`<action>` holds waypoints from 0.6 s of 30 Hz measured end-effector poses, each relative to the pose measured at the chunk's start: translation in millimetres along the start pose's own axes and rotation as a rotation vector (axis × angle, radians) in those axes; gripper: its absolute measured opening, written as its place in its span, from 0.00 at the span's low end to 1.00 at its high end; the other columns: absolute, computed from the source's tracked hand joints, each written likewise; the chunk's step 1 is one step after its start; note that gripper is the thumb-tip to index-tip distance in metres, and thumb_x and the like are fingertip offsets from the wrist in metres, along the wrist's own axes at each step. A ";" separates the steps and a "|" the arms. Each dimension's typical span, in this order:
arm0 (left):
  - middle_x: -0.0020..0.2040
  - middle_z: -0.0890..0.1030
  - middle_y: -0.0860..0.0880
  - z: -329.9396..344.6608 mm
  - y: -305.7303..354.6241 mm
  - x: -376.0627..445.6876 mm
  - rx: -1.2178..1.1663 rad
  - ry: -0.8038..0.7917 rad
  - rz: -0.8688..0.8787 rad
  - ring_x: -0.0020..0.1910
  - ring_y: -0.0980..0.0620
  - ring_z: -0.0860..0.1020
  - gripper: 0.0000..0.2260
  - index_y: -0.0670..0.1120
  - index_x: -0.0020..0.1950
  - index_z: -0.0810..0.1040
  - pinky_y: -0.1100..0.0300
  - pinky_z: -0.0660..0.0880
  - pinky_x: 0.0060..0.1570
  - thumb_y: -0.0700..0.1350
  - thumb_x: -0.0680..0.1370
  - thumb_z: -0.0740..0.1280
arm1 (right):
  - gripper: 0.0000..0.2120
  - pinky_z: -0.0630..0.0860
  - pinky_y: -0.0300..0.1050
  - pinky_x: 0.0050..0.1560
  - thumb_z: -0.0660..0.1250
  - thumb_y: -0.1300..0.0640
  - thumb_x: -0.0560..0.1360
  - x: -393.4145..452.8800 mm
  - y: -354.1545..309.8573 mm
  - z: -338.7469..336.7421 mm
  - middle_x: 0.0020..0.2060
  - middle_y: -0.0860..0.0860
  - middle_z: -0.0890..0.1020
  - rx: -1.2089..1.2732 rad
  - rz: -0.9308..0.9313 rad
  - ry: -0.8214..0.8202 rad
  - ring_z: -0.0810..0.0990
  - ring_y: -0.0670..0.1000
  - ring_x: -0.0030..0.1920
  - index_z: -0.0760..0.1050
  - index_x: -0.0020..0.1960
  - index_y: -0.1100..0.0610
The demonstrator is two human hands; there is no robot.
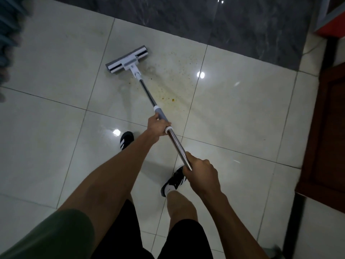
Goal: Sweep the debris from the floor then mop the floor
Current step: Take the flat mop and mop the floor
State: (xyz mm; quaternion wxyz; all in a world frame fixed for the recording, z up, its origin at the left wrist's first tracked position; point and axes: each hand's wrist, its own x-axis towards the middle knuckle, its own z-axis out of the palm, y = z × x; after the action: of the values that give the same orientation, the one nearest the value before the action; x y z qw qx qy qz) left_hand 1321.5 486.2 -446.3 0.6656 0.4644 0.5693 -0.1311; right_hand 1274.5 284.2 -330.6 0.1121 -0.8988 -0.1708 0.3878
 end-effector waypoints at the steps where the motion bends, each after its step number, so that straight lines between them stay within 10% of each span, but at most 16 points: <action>1: 0.62 0.76 0.37 -4.7 5.6 1.0 0.000 -0.004 0.006 0.47 0.41 0.82 0.34 0.45 0.75 0.67 0.50 0.82 0.35 0.29 0.72 0.73 | 0.20 0.66 0.38 0.31 0.59 0.53 0.79 2.6 -6.2 -1.3 0.38 0.49 0.77 -0.009 -0.006 0.001 0.73 0.48 0.33 0.67 0.71 0.48; 10: 0.71 0.70 0.41 -66.4 108.4 47.7 -0.026 -0.044 0.085 0.53 0.40 0.81 0.41 0.47 0.80 0.58 0.51 0.82 0.37 0.29 0.72 0.72 | 0.19 0.79 0.47 0.39 0.57 0.51 0.80 70.9 -100.9 -24.8 0.37 0.52 0.79 -0.040 -0.060 0.077 0.79 0.54 0.38 0.66 0.70 0.48; 18: 0.64 0.76 0.37 -147.8 249.5 138.6 0.020 -0.009 0.128 0.46 0.43 0.82 0.37 0.44 0.78 0.62 0.50 0.82 0.35 0.29 0.73 0.72 | 0.14 0.63 0.45 0.30 0.58 0.51 0.78 196.0 -231.4 -52.4 0.35 0.49 0.77 -0.039 -0.070 0.170 0.72 0.54 0.35 0.69 0.64 0.46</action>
State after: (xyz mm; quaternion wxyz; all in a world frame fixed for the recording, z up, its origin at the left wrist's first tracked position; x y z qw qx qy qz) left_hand 1447.0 782.0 -439.4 0.6705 0.5060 0.5340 -0.0960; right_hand 1387.7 569.9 -347.1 0.1222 -0.9240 -0.1993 0.3026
